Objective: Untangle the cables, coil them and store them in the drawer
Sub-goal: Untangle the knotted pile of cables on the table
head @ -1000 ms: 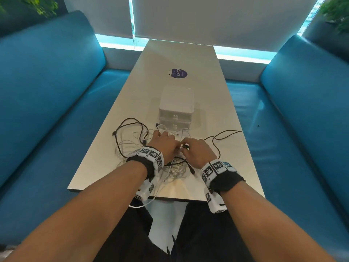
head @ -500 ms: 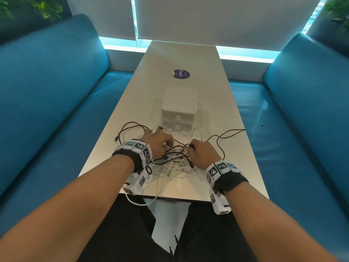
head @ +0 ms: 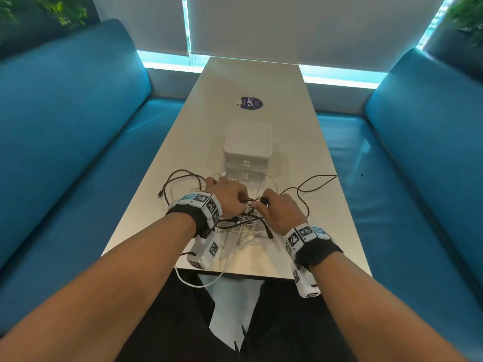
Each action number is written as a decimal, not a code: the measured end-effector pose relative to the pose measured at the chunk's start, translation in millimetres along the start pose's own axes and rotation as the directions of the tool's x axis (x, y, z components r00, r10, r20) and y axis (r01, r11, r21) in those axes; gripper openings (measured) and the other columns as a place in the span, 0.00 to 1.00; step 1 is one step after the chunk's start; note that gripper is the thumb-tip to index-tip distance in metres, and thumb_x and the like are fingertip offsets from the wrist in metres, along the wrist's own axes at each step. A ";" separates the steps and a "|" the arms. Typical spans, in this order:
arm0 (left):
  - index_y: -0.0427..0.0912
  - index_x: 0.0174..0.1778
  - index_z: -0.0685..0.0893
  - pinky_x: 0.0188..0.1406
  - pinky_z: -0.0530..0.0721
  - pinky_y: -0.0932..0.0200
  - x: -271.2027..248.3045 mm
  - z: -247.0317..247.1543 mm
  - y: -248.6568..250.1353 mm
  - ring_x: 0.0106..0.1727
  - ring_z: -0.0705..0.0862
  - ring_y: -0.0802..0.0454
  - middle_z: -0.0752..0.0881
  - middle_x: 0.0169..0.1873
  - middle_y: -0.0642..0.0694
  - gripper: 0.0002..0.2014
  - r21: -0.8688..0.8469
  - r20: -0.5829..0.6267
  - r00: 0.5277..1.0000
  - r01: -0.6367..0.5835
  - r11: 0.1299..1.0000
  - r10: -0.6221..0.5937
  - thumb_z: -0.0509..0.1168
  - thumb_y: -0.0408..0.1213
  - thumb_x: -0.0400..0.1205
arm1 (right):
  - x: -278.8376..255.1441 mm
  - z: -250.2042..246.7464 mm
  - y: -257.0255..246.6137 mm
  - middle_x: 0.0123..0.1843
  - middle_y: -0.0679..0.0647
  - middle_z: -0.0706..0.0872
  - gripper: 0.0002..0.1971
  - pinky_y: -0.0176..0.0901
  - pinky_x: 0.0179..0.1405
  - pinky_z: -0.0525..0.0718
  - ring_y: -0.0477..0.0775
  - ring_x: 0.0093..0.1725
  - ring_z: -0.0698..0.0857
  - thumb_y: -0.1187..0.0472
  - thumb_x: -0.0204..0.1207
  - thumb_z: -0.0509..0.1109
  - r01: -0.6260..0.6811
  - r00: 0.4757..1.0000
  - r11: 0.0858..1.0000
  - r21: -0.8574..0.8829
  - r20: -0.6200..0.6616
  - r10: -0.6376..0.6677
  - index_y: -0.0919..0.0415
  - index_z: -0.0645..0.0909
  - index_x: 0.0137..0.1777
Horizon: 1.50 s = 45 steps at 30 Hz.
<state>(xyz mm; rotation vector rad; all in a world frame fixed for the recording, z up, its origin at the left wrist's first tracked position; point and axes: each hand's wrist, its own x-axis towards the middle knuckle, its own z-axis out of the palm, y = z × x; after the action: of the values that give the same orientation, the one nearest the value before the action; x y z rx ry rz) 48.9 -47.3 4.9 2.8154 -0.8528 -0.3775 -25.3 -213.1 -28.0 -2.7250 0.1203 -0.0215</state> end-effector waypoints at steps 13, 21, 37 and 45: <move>0.64 0.44 0.68 0.64 0.70 0.41 7.9 13.6 -6.6 0.57 0.70 0.40 0.77 0.45 0.50 0.11 0.012 0.048 0.996 0.073 0.997 -0.073 0.61 0.48 0.69 | -1.6 0.5 -10.6 0.43 0.59 0.82 0.20 0.53 0.41 0.81 0.65 0.43 0.83 0.42 0.88 0.49 0.015 0.997 0.992 -0.129 0.071 -0.006 0.54 0.76 0.58; 0.53 0.39 0.77 0.64 0.64 0.43 3.6 1.6 -4.3 0.52 0.75 0.49 0.78 0.37 0.56 0.10 0.147 0.010 0.997 -0.080 0.986 0.079 0.63 0.54 0.81 | -1.0 -3.9 -6.1 0.44 0.59 0.83 0.20 0.53 0.42 0.82 0.64 0.43 0.83 0.42 0.88 0.51 -0.004 0.997 0.991 -0.135 0.081 0.015 0.55 0.78 0.55; 0.47 0.55 0.73 0.55 0.75 0.49 5.2 -0.9 -4.0 0.53 0.82 0.43 0.85 0.50 0.46 0.17 0.125 0.007 0.995 -0.100 0.987 0.100 0.72 0.47 0.78 | 0.4 -5.1 -8.0 0.40 0.55 0.79 0.21 0.51 0.41 0.82 0.62 0.43 0.83 0.42 0.88 0.50 -0.036 0.995 0.989 -0.144 0.090 0.049 0.56 0.79 0.53; 0.49 0.54 0.66 0.60 0.70 0.47 4.8 1.6 -4.4 0.44 0.79 0.46 0.77 0.38 0.55 0.24 -0.039 -0.024 0.996 -0.091 0.995 0.090 0.75 0.43 0.73 | -3.3 -4.7 -2.7 0.50 0.61 0.86 0.21 0.53 0.47 0.83 0.65 0.48 0.84 0.44 0.88 0.51 -0.074 0.990 0.987 -0.141 0.111 0.090 0.57 0.80 0.55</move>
<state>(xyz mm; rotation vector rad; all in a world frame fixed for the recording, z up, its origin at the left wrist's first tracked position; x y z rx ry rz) 54.5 -46.5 1.4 2.7275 -0.9531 -0.3456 -28.5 -212.3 -22.6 -2.8471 0.2067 0.1769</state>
